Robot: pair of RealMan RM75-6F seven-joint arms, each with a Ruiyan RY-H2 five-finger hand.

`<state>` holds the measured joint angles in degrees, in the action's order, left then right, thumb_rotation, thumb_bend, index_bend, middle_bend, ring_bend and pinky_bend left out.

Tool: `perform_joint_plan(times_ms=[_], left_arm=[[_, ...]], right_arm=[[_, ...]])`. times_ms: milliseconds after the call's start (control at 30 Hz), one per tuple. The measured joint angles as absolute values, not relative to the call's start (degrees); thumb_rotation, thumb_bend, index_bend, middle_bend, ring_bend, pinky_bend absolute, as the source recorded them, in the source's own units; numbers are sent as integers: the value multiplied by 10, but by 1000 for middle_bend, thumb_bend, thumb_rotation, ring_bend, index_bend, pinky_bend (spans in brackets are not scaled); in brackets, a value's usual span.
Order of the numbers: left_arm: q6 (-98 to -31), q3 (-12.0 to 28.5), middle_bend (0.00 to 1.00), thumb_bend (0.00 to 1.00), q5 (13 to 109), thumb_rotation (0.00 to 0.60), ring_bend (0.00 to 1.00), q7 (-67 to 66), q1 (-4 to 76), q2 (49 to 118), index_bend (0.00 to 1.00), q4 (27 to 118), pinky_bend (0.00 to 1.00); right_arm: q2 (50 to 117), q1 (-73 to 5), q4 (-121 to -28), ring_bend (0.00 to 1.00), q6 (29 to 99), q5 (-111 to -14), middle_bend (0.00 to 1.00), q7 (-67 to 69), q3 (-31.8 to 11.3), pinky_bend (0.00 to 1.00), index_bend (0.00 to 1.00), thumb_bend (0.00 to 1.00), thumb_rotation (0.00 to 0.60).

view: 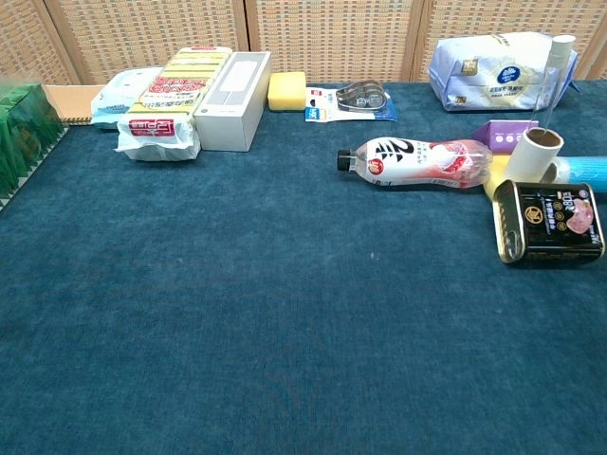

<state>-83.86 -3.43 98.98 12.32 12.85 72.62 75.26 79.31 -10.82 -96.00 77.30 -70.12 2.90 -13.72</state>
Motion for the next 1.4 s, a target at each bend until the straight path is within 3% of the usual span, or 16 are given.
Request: perform_joint_plan(times_ms=[400, 633, 1067, 1400], left_arm=[[-857, -20, 0, 0, 969, 271, 0, 132, 125, 720, 0, 750, 32], [-864, -13, 0, 0, 960, 268, 0, 139, 123, 716, 0, 750, 32], [-866, -19, 0, 0, 962, 271, 0, 118, 117, 727, 0, 741, 31], [-866, -29, 0, 0, 970, 278, 0, 116, 114, 738, 0, 743, 32]], right_arm=[[775, -99, -966, 203, 807, -711, 210, -15, -131, 256, 166, 90, 225], [777, -106, -954, 204, 793, -706, 210, -4, -134, 256, 166, 90, 227], [864, -178, -854, 202, 731, -626, 210, 22, -201, 256, 167, 106, 238], [884, -201, -832, 217, 722, -618, 228, 26, -213, 267, 167, 131, 321]])
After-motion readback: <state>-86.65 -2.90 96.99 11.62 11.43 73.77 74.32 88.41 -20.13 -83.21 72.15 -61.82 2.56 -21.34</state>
